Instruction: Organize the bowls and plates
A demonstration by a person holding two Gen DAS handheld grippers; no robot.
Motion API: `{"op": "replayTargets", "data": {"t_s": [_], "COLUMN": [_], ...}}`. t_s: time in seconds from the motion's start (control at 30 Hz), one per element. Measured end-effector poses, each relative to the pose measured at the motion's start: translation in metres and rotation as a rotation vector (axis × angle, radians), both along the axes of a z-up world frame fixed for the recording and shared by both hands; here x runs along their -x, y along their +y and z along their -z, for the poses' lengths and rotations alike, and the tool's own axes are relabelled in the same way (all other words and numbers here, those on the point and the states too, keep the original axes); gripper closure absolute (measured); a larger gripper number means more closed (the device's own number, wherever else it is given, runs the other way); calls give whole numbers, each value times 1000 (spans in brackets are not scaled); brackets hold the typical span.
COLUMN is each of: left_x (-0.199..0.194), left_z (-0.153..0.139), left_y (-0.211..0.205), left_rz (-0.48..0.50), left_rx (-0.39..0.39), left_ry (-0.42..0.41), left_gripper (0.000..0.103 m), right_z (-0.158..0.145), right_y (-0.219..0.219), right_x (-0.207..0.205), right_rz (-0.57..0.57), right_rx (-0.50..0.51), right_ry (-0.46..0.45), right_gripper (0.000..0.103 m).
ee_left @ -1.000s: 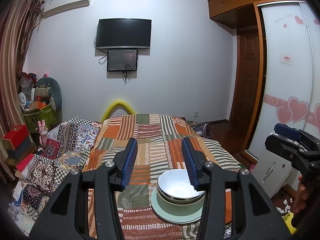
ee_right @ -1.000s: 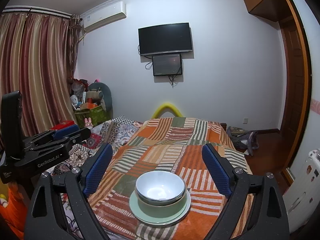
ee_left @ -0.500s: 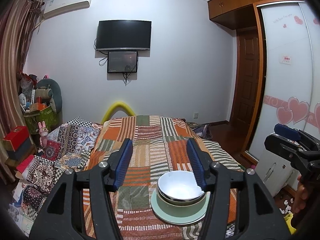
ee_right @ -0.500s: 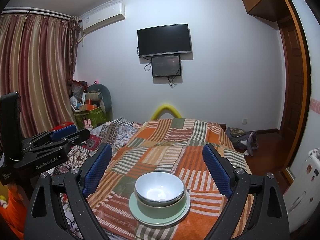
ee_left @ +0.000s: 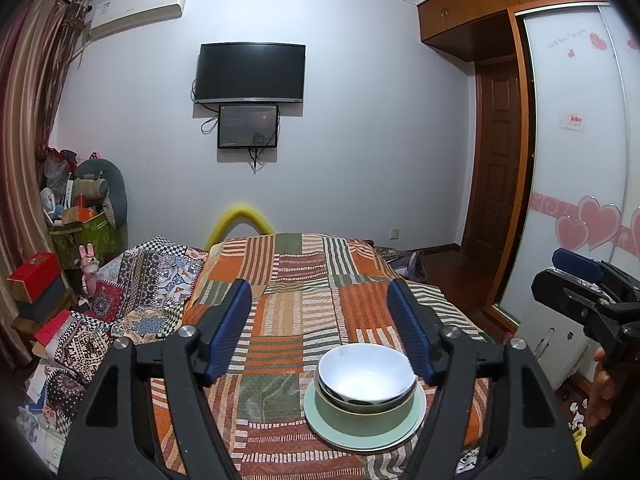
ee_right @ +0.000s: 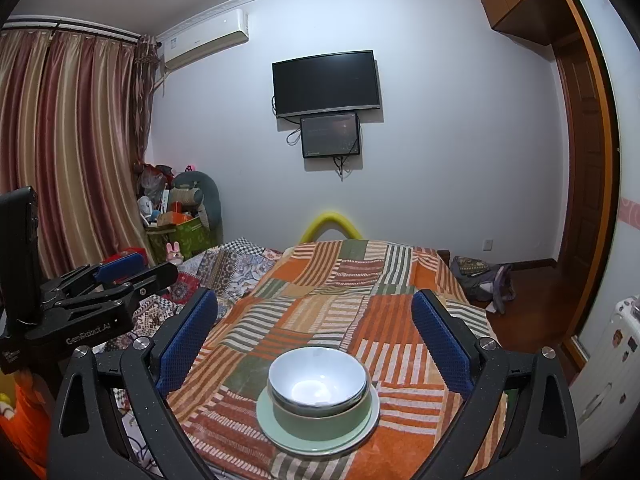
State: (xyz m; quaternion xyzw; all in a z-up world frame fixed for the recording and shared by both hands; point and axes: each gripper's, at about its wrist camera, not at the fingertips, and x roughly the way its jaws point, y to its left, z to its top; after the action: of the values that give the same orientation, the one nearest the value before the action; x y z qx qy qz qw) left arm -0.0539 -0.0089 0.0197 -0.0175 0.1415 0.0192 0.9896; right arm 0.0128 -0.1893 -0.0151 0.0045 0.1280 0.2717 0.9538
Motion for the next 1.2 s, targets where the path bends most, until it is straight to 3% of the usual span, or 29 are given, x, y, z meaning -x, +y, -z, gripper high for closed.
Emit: {"op": "replayTargets", "data": {"t_s": [0.17,0.67,1.2], "left_x": [1,-1,-6], "left_z": [0,0,3], "left_y": [0,1,5], "left_rz": [-3,9,29], "left_rx": [1,-2,13], "left_ry": [-7,-7,12], "left_gripper": [21,11,8], "right_z": [0,0,4], "right_y": [0,0,0], "right_x": [0,-1,-5], "right_rz": [2,11,15], "right_rx": [1,2,-2], "right_ry": [0,0,12], "right_gripper": [3,0,0]}}
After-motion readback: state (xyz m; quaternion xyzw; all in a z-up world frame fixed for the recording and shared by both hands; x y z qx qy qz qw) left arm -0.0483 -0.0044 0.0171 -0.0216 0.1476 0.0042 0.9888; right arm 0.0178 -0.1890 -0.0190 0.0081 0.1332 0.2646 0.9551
